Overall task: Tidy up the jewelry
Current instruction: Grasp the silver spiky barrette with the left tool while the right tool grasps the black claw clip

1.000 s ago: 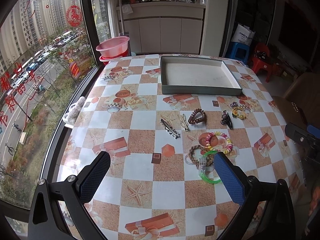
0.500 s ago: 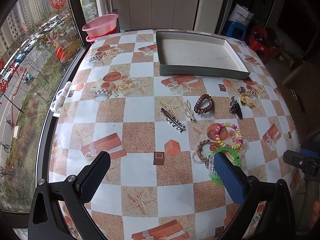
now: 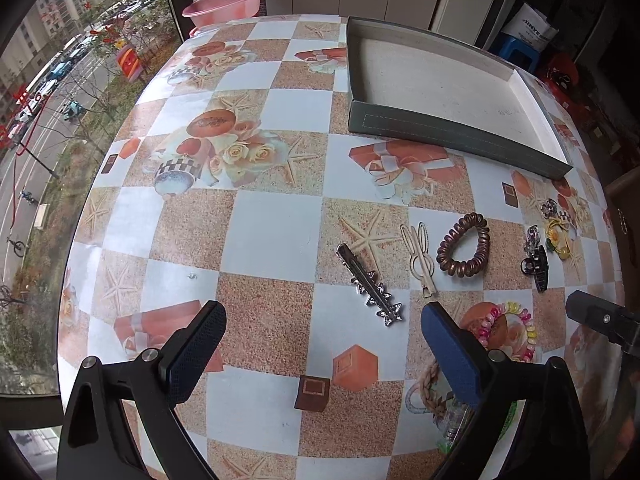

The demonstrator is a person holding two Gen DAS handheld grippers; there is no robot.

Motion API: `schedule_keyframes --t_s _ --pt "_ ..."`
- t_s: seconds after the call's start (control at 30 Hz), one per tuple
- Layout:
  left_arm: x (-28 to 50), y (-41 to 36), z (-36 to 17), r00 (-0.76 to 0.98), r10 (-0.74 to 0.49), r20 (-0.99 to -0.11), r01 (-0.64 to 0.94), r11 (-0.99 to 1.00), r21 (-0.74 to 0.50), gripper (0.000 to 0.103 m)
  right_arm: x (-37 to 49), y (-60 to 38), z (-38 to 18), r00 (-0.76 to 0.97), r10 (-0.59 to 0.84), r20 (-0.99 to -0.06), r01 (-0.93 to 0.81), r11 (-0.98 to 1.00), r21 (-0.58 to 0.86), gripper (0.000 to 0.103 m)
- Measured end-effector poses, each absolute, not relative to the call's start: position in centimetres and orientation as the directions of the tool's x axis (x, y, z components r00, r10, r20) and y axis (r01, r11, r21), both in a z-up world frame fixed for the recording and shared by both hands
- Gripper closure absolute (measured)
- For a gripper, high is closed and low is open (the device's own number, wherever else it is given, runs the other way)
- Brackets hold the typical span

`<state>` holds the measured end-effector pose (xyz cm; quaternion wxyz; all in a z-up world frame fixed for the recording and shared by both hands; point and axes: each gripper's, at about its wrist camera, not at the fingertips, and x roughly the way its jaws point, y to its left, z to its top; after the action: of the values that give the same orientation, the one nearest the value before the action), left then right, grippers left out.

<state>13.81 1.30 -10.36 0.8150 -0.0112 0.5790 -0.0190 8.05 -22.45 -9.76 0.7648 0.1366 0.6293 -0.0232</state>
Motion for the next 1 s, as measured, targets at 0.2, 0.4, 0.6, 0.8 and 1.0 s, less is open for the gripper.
schedule_keyframes --t_s 0.2,0.4,0.6,0.8,1.0 --pt "15.4 -0.1 -11.9 0.302 -0.042 -0.952 0.026 0.999 -0.035 0.007 11.3 -21.8 -11.9 0.17 0.164 -0.972 0.184 0.963 0.195 0.024" --pt "15.8 -1.0 -13.2 0.263 -0.026 -0.964 0.027 0.999 -0.019 0.028 12.3 -21.4 -12.9 0.15 0.159 -0.976 0.189 0.964 0.186 0.046" --pt "15.4 -2.2 -13.1 0.293 -0.038 -0.955 0.095 0.995 -0.01 0.074 12.0 -21.7 -12.8 0.153 0.178 -0.972 0.185 0.961 0.206 0.079" --pt "14.7 -1.0 -11.7 0.285 -0.117 -0.951 0.111 0.99 -0.089 0.074 11.0 -24.0 -11.9 0.17 0.23 -0.958 0.177 0.949 0.26 0.079" --pt "14.7 -0.5 -8.1 0.303 -0.154 -0.941 0.122 0.985 -0.122 0.074 10.5 -26.6 -9.8 0.184 0.307 -0.934 0.189 0.921 0.34 0.079"
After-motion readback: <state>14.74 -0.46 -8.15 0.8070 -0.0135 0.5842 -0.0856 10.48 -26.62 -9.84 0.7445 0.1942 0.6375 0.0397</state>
